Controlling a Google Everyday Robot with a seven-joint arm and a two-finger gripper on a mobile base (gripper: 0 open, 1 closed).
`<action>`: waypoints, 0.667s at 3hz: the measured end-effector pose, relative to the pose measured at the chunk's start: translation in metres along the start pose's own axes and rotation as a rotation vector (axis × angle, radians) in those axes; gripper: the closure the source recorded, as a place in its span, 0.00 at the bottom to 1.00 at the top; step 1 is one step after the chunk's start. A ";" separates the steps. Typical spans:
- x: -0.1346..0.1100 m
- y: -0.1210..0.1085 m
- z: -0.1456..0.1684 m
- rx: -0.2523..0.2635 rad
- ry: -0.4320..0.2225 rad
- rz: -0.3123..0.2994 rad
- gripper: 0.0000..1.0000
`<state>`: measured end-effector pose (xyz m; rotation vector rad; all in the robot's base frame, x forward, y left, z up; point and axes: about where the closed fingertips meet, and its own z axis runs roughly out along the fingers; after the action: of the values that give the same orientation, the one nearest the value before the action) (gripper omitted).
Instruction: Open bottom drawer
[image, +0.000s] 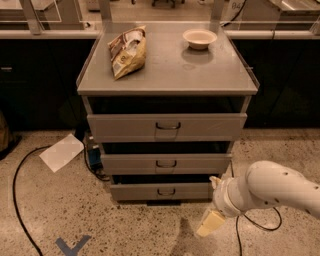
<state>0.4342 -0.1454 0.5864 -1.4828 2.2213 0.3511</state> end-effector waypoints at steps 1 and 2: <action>0.016 -0.017 0.043 0.052 -0.004 0.034 0.00; 0.012 -0.023 0.043 0.076 -0.018 0.033 0.00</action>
Offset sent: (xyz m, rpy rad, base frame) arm 0.0166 -0.0003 -0.0375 -0.0052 -0.0237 -0.0459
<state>0.4611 -0.1450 0.5441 -1.4004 2.2220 0.2862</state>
